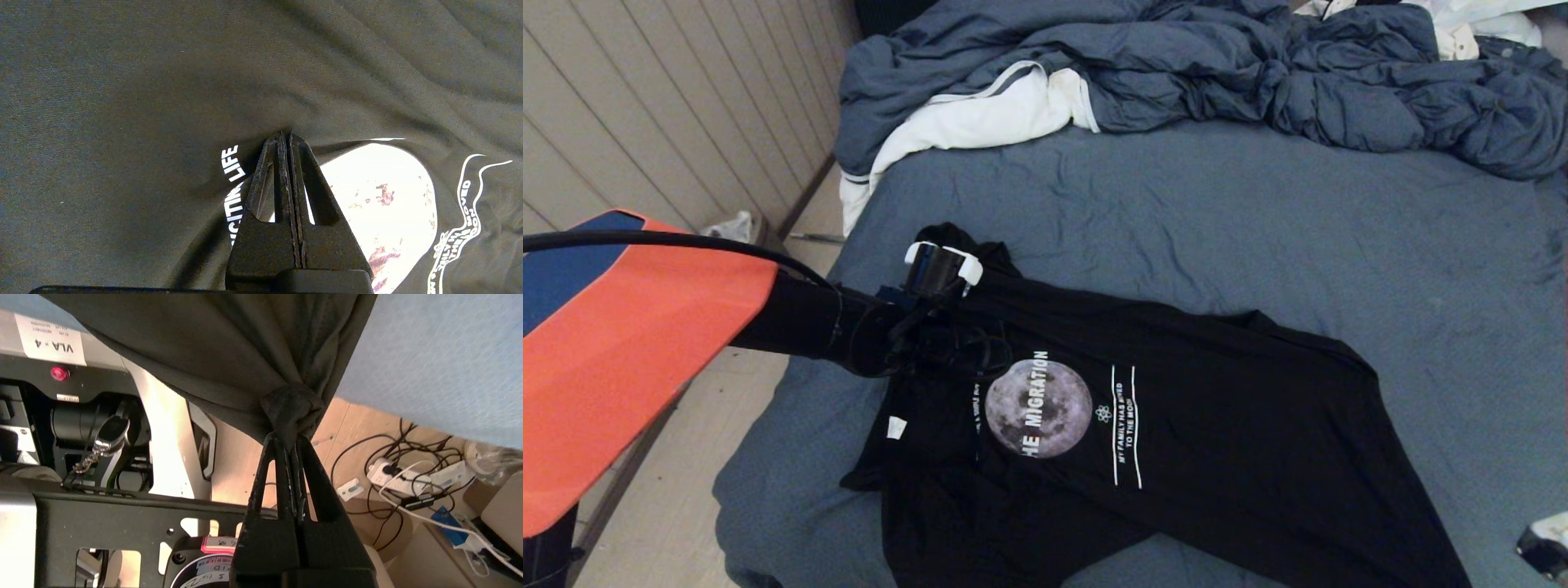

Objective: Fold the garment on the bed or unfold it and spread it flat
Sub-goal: Unford the black T-shirt

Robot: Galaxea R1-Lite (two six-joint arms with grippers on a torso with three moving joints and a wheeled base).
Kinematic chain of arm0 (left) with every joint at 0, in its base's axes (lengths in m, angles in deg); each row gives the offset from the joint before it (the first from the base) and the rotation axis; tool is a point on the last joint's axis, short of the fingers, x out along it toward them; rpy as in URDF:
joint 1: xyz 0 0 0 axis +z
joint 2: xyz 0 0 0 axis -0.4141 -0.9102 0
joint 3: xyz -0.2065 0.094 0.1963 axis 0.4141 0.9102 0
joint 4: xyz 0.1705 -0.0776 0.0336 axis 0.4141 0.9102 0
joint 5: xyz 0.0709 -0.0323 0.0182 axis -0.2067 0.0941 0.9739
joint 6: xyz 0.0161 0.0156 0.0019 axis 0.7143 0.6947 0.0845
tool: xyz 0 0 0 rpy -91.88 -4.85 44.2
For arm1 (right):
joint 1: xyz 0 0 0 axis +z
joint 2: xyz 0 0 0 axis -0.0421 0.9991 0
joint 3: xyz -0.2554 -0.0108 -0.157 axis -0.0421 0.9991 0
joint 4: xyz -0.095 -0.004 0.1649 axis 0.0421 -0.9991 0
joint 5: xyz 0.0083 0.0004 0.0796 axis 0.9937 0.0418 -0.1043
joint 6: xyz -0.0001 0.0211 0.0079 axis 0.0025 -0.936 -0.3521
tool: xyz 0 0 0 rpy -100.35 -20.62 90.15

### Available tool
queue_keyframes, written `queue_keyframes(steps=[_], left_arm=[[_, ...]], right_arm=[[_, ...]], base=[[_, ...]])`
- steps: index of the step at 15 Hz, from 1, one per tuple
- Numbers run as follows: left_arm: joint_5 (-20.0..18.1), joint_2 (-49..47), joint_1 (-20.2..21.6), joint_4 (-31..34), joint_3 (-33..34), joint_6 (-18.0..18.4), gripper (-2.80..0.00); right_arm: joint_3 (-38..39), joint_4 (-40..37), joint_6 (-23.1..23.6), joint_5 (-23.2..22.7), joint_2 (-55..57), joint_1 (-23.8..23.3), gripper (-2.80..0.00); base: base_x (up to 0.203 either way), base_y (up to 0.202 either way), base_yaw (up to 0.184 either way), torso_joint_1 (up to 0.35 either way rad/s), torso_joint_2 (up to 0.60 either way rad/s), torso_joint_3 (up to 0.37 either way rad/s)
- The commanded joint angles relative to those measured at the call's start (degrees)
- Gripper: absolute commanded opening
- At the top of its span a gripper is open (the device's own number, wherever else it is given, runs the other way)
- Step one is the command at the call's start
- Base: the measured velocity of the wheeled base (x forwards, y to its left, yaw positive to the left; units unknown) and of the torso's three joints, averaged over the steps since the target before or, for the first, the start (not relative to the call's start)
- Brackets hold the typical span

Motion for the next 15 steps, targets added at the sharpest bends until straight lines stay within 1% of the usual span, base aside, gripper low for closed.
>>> queue_keyframes(steps=[1, 6, 7, 13, 15], left_arm=[[-0.03, -0.12, -0.01, -0.08, -0.08, -0.21, -2.8], [-0.03, -0.04, 0.08, -0.08, -0.08, -0.21, -2.8], [-0.03, -0.03, 0.08, -0.08, -0.08, -0.21, -2.8], [-0.03, 0.05, 0.08, -0.08, -0.08, -0.21, -2.8], [-0.03, 0.05, 0.24, -0.08, -0.24, -0.21, -2.8]], right_arm=[[0.78, -0.01, 0.1, -0.03, 0.0, 0.17, -2.8], [-0.07, 0.58, 0.01, 0.23, 0.68, 0.55, -2.8], [-0.49, 0.61, 0.01, 0.23, 0.97, 0.35, 0.0], [-1.91, 0.7, -0.05, 0.14, 0.57, 0.35, 0.0], [-5.11, 0.76, -0.54, -0.04, 1.48, 0.18, 0.0]], base=[[0.0, 0.0, 0.0, 0.0, 0.0, 0.0], [0.0, 0.0, 0.0, 0.0, 0.0, 0.0], [0.0, 0.0, 0.0, 0.0, 0.0, 0.0], [0.0, 0.0, 0.0, 0.0, 0.0, 0.0], [0.0, 0.0, 0.0, 0.0, 0.0, 0.0]])
